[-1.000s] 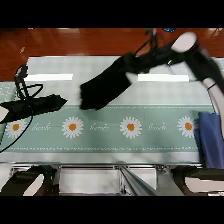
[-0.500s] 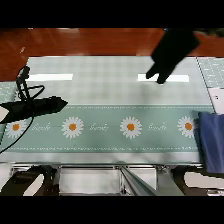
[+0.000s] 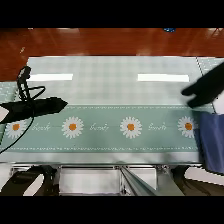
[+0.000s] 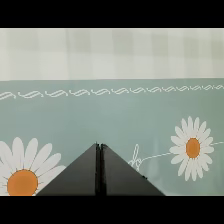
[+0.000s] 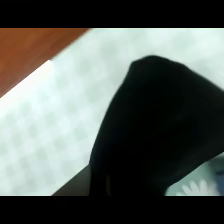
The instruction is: Fold the shirts.
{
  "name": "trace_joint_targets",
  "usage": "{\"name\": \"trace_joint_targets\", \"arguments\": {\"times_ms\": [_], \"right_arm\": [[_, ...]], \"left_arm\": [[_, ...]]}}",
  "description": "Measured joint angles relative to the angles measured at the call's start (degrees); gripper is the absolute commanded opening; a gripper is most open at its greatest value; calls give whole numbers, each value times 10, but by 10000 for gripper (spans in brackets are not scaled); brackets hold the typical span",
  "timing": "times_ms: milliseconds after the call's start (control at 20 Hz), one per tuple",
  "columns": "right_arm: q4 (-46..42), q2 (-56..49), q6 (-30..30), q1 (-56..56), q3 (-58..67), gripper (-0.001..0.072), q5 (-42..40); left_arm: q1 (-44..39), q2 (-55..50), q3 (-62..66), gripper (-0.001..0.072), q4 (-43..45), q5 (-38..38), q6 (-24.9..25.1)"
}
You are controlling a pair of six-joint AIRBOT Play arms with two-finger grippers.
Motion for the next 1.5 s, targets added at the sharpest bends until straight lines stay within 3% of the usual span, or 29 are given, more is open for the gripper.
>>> {"name": "trace_joint_targets", "arguments": {"times_ms": [300,750,800,850,900,950,1150,1200,1250,1300,1500], "right_arm": [[-110,67,19,-72,-75,23,59],[-317,236,-6,-232,-354,28,74],[-328,252,-7,-245,-383,121,74],[-341,264,-8,-253,-408,340,75],[-363,276,-7,-260,-435,412,74],[-379,287,-6,-264,-456,413,74],[-416,309,0,-273,-510,393,65],[-410,311,1,-271,-513,298,53],[-392,311,1,-269,-512,91,38],[-363,309,1,-265,-507,25,17],[-74,278,-56,-179,-461,25,-150]], "left_arm": [[0,0,0,20,4,20,2],[0,0,0,20,4,62,2],[0,0,0,21,4,65,4],[0,0,0,20,4,66,7],[0,0,0,20,4,68,9],[0,0,0,21,5,71,13],[0,-2,0,20,6,90,30],[1,-6,2,20,6,106,34],[4,-12,9,20,6,119,37],[8,-21,23,20,6,129,39],[22,-74,146,20,6,127,45]]}}
